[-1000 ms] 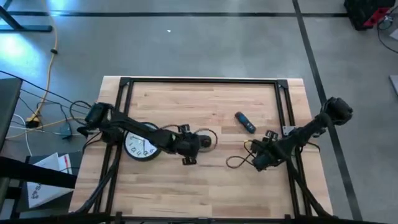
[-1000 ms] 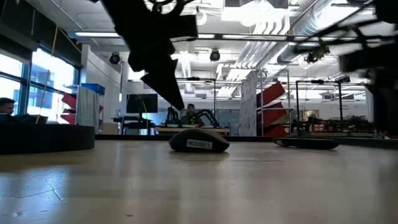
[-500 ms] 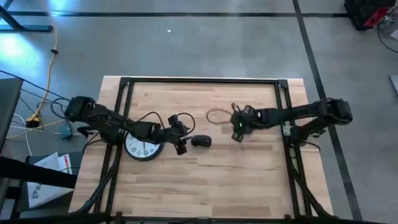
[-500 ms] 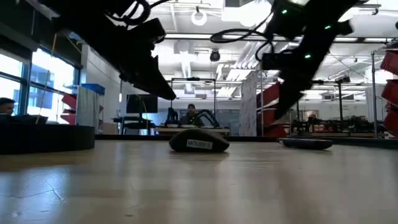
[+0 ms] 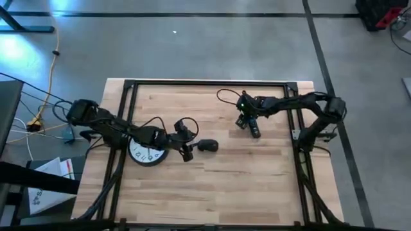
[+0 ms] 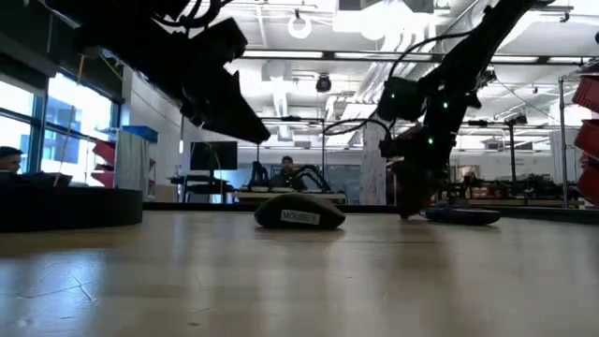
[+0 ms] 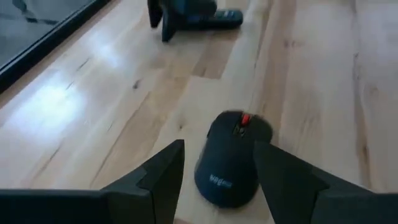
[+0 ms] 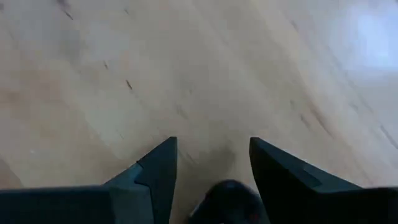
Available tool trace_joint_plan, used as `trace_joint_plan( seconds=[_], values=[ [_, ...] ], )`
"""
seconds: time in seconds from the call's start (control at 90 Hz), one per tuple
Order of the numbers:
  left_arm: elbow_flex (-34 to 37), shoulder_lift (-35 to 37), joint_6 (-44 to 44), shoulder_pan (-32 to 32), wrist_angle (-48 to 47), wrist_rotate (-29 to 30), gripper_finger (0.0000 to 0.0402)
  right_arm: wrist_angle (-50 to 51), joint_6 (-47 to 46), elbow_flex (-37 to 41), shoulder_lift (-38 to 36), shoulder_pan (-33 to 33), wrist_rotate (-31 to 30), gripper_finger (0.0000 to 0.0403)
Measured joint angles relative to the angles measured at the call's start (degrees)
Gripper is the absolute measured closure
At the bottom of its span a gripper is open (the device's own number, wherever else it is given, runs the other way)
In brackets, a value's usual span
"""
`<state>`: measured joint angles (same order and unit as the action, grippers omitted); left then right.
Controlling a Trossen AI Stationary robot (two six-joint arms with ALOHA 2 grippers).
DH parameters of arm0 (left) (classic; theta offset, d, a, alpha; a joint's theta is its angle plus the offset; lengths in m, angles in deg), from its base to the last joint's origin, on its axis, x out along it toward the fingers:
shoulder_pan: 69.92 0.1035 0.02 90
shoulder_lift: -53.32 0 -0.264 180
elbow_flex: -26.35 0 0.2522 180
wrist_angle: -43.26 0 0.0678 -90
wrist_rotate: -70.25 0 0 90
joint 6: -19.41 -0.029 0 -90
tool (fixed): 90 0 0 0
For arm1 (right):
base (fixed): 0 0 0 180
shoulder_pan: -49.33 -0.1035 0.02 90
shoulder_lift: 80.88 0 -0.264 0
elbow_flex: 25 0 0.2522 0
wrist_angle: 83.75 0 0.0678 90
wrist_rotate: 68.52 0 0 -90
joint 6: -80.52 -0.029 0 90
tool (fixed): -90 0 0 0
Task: Insert battery
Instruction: Close the black remote battery compartment
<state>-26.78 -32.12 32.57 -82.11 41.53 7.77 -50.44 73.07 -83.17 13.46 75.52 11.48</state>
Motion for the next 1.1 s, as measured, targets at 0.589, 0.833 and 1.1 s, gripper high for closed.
trace_joint_plan(
  seconds=[0.589,0.833,1.1],
  values=[
    [0.1,13.0,-1.4,3.9,-30.3,-9.0,0.0225,12.4,-13.2,0.4,-15.1,-18.2,-0.7,0.0234],
    [2.9,1.3,-6.3,4.2,-12.3,-10.1,0.0225,11.7,-13.6,0.4,-15.2,-28.1,-6.0,0.0234],
    [1.0,-12.0,-10.8,7.0,-3.5,-9.0,0.0225,28.0,-26.6,0.3,-15.6,-36.9,-11.3,0.0234]
  ],
)
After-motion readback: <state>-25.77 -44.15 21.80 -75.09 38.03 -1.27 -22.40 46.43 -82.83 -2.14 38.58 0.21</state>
